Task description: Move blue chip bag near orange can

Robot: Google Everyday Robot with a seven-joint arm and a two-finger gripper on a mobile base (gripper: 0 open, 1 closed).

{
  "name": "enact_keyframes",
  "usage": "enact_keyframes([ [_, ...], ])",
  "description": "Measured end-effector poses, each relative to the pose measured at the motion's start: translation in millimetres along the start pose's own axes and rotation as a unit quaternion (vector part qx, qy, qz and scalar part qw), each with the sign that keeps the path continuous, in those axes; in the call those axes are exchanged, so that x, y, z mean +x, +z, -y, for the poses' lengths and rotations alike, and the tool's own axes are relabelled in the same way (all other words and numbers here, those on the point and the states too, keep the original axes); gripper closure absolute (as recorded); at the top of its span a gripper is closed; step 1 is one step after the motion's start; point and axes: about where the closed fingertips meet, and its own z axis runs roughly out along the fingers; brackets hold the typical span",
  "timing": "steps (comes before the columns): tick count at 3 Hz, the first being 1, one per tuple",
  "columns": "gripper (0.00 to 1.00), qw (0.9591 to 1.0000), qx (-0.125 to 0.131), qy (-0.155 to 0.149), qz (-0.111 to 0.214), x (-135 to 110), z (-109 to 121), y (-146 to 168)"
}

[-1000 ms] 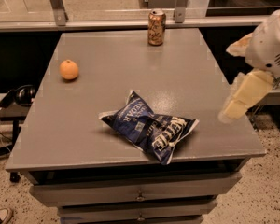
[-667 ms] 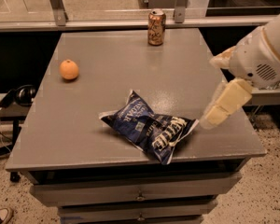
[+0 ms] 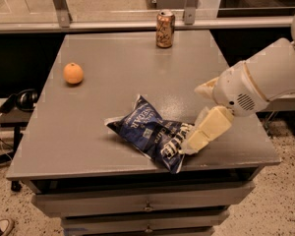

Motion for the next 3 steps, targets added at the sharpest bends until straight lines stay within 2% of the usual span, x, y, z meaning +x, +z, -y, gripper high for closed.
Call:
enact_keyframes([
  [1,0.0,0.9997,-0.007,0.019,0.012,3.5,-3.5,30.2],
  [2,0.17,0.9992,-0.007,0.034,0.021,4.1,-4.8,49.7],
  [3,0.39,0.9986,0.004,0.044,0.028,4.2,0.5,52.1],
])
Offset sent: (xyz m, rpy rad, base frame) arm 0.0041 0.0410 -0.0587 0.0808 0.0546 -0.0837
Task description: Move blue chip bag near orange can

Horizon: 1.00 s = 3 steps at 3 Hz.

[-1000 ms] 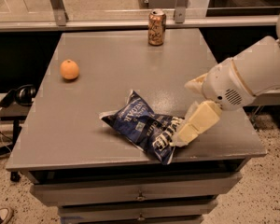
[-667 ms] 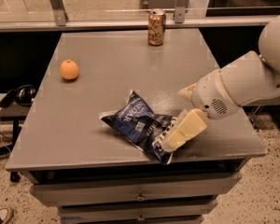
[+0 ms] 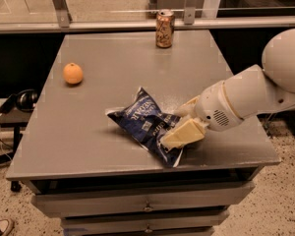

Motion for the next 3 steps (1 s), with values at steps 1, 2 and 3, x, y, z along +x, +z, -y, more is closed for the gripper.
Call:
enact_keyframes([
  [1,0.63,0.9996,0.028,0.009,0.005,0.2,15.9,-10.1],
  [2,0.87,0.9974,0.07,0.013,0.008,-0.2,42.8,-28.9],
  [3,1.0,0.9915,0.13,0.007,0.003,-2.3,81.6,-56.8],
])
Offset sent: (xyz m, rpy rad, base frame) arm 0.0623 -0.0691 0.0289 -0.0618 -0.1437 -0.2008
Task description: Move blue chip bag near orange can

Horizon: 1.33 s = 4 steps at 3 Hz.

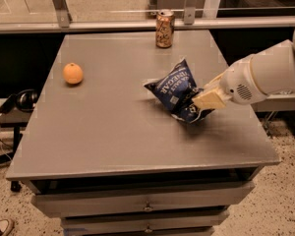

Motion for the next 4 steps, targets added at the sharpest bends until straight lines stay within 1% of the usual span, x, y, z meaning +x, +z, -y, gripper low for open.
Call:
enact_keyframes([
  [1,1.0,0.9974,0.07,-0.014,-0.009,-3.8,52.0,-20.1],
  [2,1.0,0.9974,0.069,-0.014,-0.009,-4.0,51.7,-20.0],
  [3,1.0,0.9966,0.08,-0.018,-0.006,-7.6,53.7,-21.5],
  [4,1.0,0.9922,0.118,-0.039,0.006,-19.2,85.3,-22.5],
])
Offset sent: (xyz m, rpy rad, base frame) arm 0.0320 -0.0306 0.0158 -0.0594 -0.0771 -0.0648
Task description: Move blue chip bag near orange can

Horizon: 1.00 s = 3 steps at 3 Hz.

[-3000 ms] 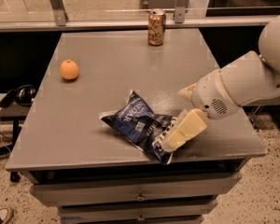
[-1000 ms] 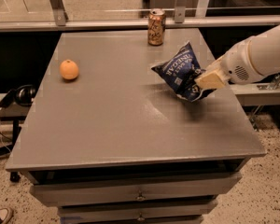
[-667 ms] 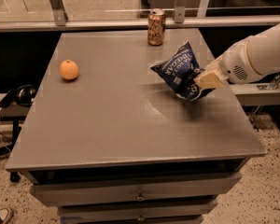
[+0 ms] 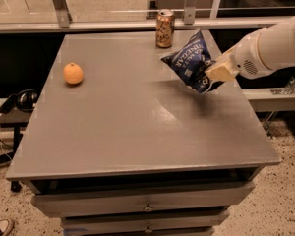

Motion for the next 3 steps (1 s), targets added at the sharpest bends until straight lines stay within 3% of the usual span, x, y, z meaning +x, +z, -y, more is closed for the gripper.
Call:
enact_keyframes([
  [1,1.0,0.9988,0.048,-0.011,0.007,-8.9,50.1,9.5],
  [3,1.0,0.9912,0.13,0.017,0.021,-28.1,153.1,42.8],
])
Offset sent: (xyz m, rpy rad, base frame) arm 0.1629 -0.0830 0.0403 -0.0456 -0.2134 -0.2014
